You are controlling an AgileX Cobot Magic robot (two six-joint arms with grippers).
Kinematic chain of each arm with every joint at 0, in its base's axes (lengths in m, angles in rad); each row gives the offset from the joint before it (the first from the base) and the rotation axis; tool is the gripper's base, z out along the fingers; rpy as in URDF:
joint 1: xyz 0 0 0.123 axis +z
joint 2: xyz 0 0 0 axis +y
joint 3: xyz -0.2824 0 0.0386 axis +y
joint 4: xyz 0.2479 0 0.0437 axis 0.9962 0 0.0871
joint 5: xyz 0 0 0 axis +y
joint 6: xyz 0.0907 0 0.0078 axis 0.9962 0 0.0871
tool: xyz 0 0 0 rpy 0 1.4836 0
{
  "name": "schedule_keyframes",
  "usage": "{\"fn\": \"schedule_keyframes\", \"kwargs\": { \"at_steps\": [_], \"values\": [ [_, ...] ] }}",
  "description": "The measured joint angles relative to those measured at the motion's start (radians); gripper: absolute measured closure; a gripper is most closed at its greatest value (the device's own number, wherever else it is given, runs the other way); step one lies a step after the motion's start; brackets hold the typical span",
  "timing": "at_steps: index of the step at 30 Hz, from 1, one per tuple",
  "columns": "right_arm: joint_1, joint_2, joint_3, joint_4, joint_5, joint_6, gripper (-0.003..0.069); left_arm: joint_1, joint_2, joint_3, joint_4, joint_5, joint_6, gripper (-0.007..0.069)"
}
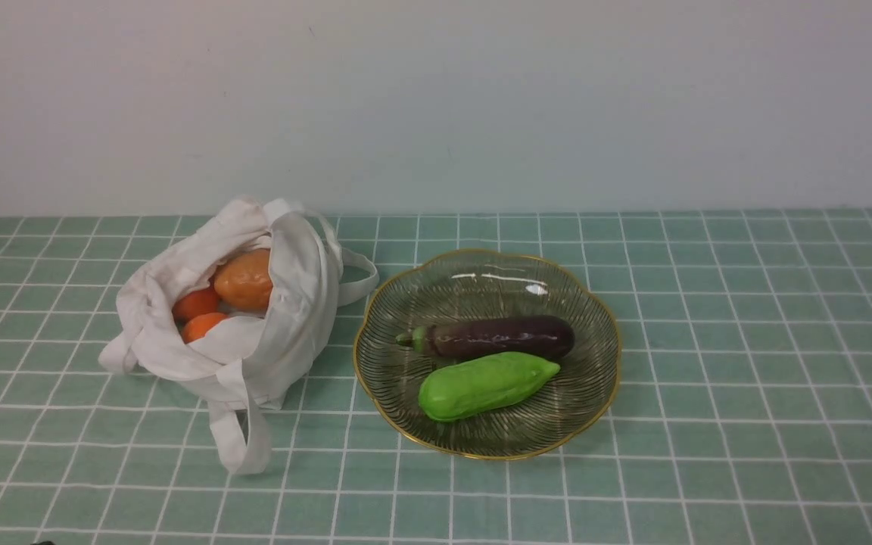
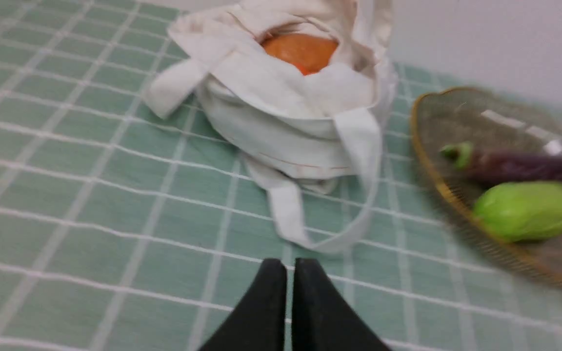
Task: Take vegetables from cloth bag on blue coffee tablecloth place on plate.
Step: 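Reach into the cloth bag and grasp the potato inside with the left gripper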
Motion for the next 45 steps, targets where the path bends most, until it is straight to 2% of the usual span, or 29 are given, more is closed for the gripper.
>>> {"fn": "schedule_keyframes", "kwargs": {
  "at_steps": [2, 3, 4, 5, 11, 16, 20, 26, 30, 32, 37, 45],
  "values": [
    [0.0, 0.0, 0.0, 0.0, 0.0, 0.0, 0.0673, 0.0, 0.0, 0.0, -0.133, 0.001, -0.059, 0.0622],
    [0.0, 0.0, 0.0, 0.0, 0.0, 0.0, 0.0673, 0.0, 0.0, 0.0, -0.253, 0.001, -0.103, 0.0622],
    [0.0, 0.0, 0.0, 0.0, 0.0, 0.0, 0.0673, 0.0, 0.0, 0.0, -0.268, 0.001, -0.106, 0.0622],
    [0.0, 0.0, 0.0, 0.0, 0.0, 0.0, 0.0673, 0.0, 0.0, 0.0, -0.392, -0.001, -0.125, 0.0622],
    [0.0, 0.0, 0.0, 0.0, 0.0, 0.0, 0.0673, 0.0, 0.0, 0.0, -0.533, -0.024, -0.1, 0.0622],
    [0.0, 0.0, 0.0, 0.0, 0.0, 0.0, 0.0673, 0.001, 0.008, -0.087, -0.539, 0.066, -0.015, 0.0626],
    [0.0, 0.0, 0.0, 0.0, 0.0, 0.0, 0.0673, 0.001, 0.173, -0.275, -0.416, 0.198, 0.025, 0.0632],
    [0.0, 0.0, 0.0, 0.0, -0.001, 0.0, 0.0673, 0.001, 0.638, -0.601, -0.087, 0.501, 0.035, 0.0632],
    [0.0, 0.0, 0.0, 0.0, -0.001, 0.0, 0.0673, 0.001, 0.96, -0.806, 0.126, 0.541, 0.037, 0.0629],
    [0.0, 0.0, 0.0, 0.0, -0.001, 0.0, 0.0673, 0.001, 1.072, -0.887, 0.182, 0.532, 0.037, 0.0621],
    [0.0, 0.0, 0.0, 0.0, -0.001, 0.0, 0.0673, 0.001, 1.339, -1.056, 0.228, 0.492, 0.037, 0.0538],
    [0.0, 0.0, 0.0, 0.0, -0.001, 0.0, 0.0673, 0.001, 1.715, -1.277, 0.232, 0.378, 0.068, 0.0288]
  ]
}}
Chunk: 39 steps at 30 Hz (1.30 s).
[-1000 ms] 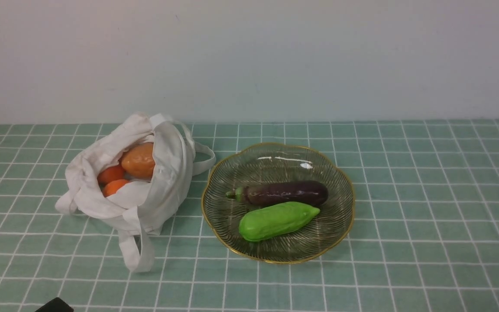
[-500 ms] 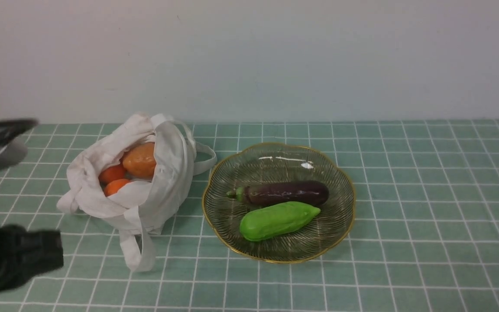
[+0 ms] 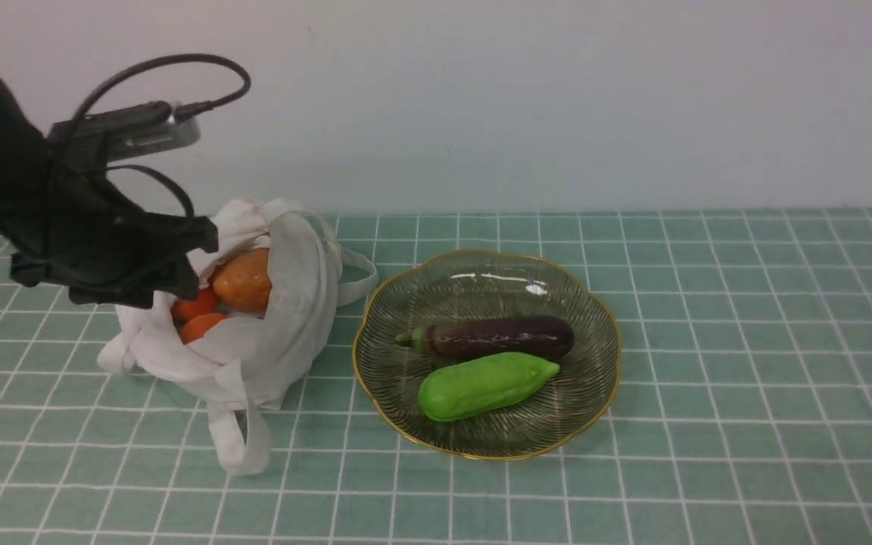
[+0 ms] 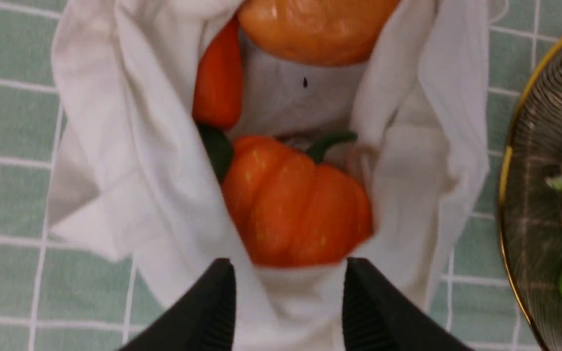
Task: Take vegetables from cloth bag on blue coffee tablecloth place on plate.
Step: 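Reach into the cloth bag and grasp the potato inside with the left gripper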
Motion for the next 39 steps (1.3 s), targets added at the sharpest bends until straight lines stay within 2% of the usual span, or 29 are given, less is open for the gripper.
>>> {"fn": "schedule_keyframes", "kwargs": {
  "at_steps": [4, 7, 12, 19, 21, 22, 23, 25, 27, 28, 31, 34, 39],
  "values": [
    [0.0, 0.0, 0.0, 0.0, 0.0, 0.0, 0.0673, -0.007, 0.151, -0.071, 0.001, -0.014, 0.041, 0.0197],
    [0.0, 0.0, 0.0, 0.0, 0.0, 0.0, 0.0673, -0.015, 0.192, -0.075, 0.012, -0.018, 0.051, 0.0182],
    [0.0, 0.0, 0.0, 0.0, 0.0, 0.0, 0.0673, -0.05, 0.222, -0.087, 0.099, -0.014, 0.052, 0.0177],
    [0.0, 0.0, 0.0, 0.0, 0.0, 0.0, 0.0673, -0.056, 0.222, -0.09, 0.123, 0.0, 0.054, 0.0181],
    [0.0, 0.0, 0.0, 0.0, 0.0, 0.0, 0.0673, -0.058, 0.222, -0.091, 0.126, 0.012, 0.054, 0.0225],
    [0.0, 0.0, 0.0, 0.0, 0.0, 0.0, 0.0673, -0.059, 0.222, -0.091, 0.126, 0.018, 0.054, 0.0274],
    [0.0, 0.0, 0.0, 0.0, 0.0, 0.0, 0.0673, -0.059, 0.222, -0.091, 0.126, 0.018, 0.054, 0.0284],
    [0.0, 0.0, 0.0, 0.0, 0.0, 0.0, 0.0673, -0.06, 0.221, -0.094, 0.132, 0.021, 0.054, 0.039],
    [0.0, 0.0, 0.0, 0.0, 0.0, 0.0, 0.0673, -0.06, 0.219, -0.094, 0.147, 0.031, 0.054, 0.0452],
    [0.0, 0.0, 0.0, 0.0, 0.0, 0.0, 0.0673, -0.06, 0.219, -0.094, 0.148, 0.033, 0.054, 0.0457],
    [0.0, 0.0, 0.0, 0.0, 0.0, 0.0, 0.0673, -0.059, 0.207, -0.094, 0.152, 0.049, 0.054, 0.0575],
    [0.0, 0.0, 0.0, 0.0, 0.0, 0.0, 0.0673, -0.06, 0.184, -0.094, 0.15, 0.081, 0.054, 0.0622],
    [0.0, 0.0, 0.0, 0.0, 0.0, 0.0, 0.0673, -0.06, 0.13, -0.107, 0.149, 0.094, 0.054, 0.0632]
  ]
}}
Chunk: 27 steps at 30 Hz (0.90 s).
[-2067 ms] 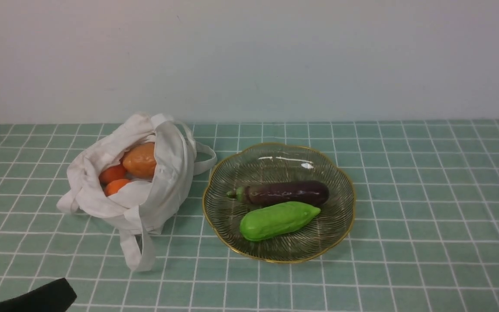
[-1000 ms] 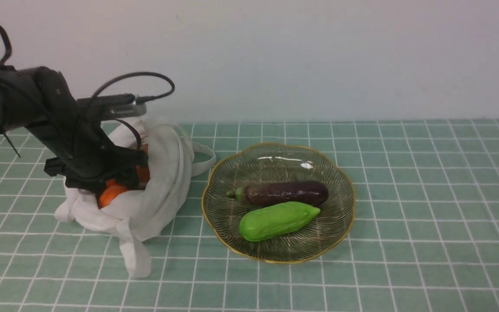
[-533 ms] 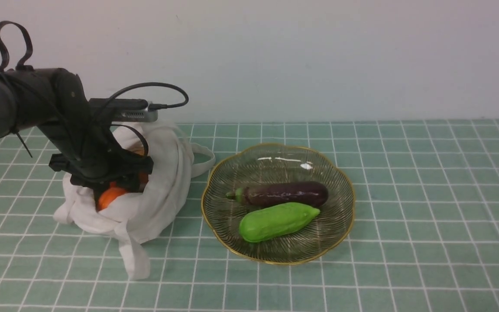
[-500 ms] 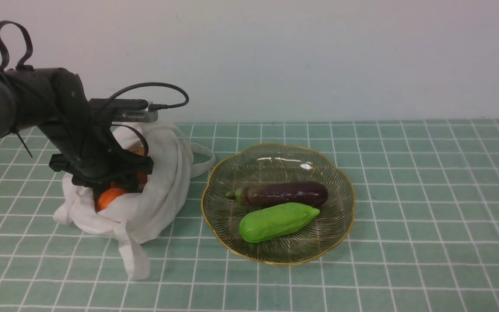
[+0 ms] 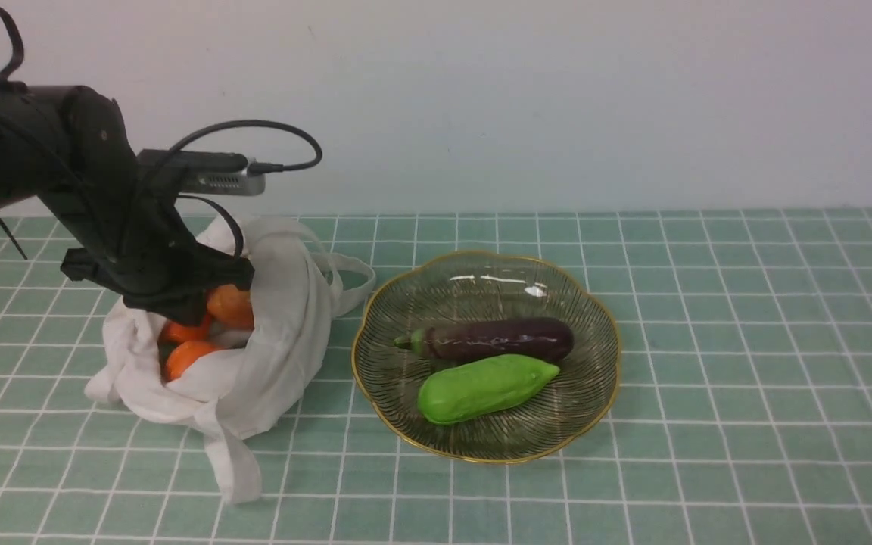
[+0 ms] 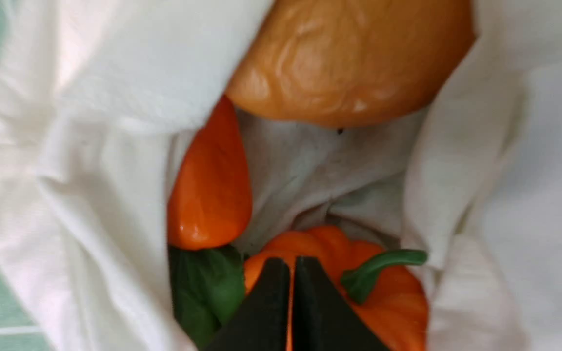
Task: Take vegetables from cloth bag on blue coffee tablecloth place on plate.
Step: 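Reach into the cloth bag and grasp the potato inside with the left gripper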
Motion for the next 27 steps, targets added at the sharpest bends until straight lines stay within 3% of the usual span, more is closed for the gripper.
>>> {"fn": "schedule_keyframes", "kwargs": {
  "at_steps": [4, 9, 15, 19, 27],
  "values": [
    [0.0, 0.0, 0.0, 0.0, 0.0, 0.0, 0.0673, 0.0, -0.001, -0.002, 0.0, -0.038, -0.004, 0.0615],
    [0.0, 0.0, 0.0, 0.0, 0.0, 0.0, 0.0673, -0.001, 0.026, -0.002, -0.012, -0.145, 0.0, 0.0496],
    [0.0, 0.0, 0.0, 0.0, 0.0, 0.0, 0.0673, -0.018, 0.087, -0.002, -0.021, -0.228, 0.175, 0.02],
    [0.0, 0.0, 0.0, 0.0, 0.0, 0.0, 0.0673, -0.021, 0.12, -0.002, -0.024, -0.27, 0.289, 0.0097],
    [0.0, 0.0, 0.0, 0.0, 0.0, 0.0, 0.0673, -0.021, 0.174, -0.006, -0.027, -0.359, 0.433, 0.0062]
  ]
}}
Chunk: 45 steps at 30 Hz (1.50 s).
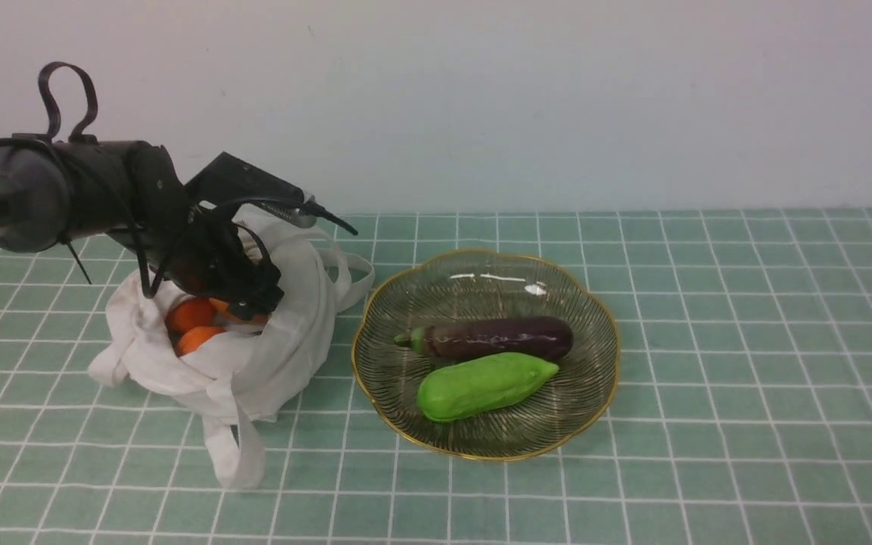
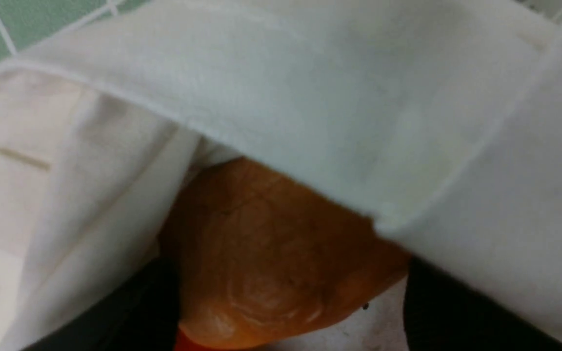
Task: Take vegetables from cloth bag on blue coffee tablecloth place on plate.
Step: 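Reach into the cloth bag and grasp the potato inside with the left gripper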
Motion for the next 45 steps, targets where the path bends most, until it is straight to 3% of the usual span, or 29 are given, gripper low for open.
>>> {"fn": "schedule_keyframes", "kwargs": {
  "at_steps": [3, 4, 5, 7, 14, 18, 24, 33, 36, 40, 45],
  "values": [
    [0.0, 0.0, 0.0, 0.0, 0.0, 0.0, 0.0673, 0.0, 0.012, -0.001, 0.001, -0.008, 0.011, 0.0078],
    [0.0, 0.0, 0.0, 0.0, 0.0, 0.0, 0.0673, 0.0, 0.014, -0.003, 0.004, -0.009, 0.015, 0.0135],
    [0.0, 0.0, 0.0, 0.0, 0.0, 0.0, 0.0673, 0.0, 0.014, -0.003, 0.004, -0.009, 0.015, 0.0135],
    [0.0, 0.0, 0.0, 0.0, 0.0, 0.0, 0.0673, 0.001, 0.015, -0.005, 0.008, -0.009, 0.017, 0.0243],
    [0.0, 0.0, 0.0, 0.0, 0.0, 0.0, 0.0673, 0.001, -0.007, -0.001, 0.007, 0.025, 0.016, 0.0274],
    [0.0, 0.0, 0.0, 0.0, 0.0, 0.0, 0.0673, 0.001, -0.065, 0.002, 0.002, 0.079, 0.015, 0.0556],
    [0.0, 0.0, 0.0, 0.0, 0.0, 0.0, 0.0673, 0.0, -0.145, 0.002, 0.001, 0.148, 0.006, 0.0631],
    [0.0, 0.0, 0.0, 0.0, 0.0, 0.0, 0.0673, 0.0, -0.121, 0.002, 0.001, 0.073, -0.015, 0.0603],
    [0.0, 0.0, 0.0, 0.0, 0.0, 0.0, 0.0673, 0.0, -0.107, 0.002, 0.001, 0.027, -0.025, 0.0527],
    [0.0, 0.0, 0.0, 0.0, 0.0, 0.0, 0.0673, 0.0, -0.084, 0.002, 0.001, -0.001, -0.028, 0.0339],
    [0.0, 0.0, 0.0, 0.0, 0.0, 0.0, 0.0673, 0.0, -0.047, 0.002, 0.001, 0.0, -0.027, 0.0178]
  ]
}}
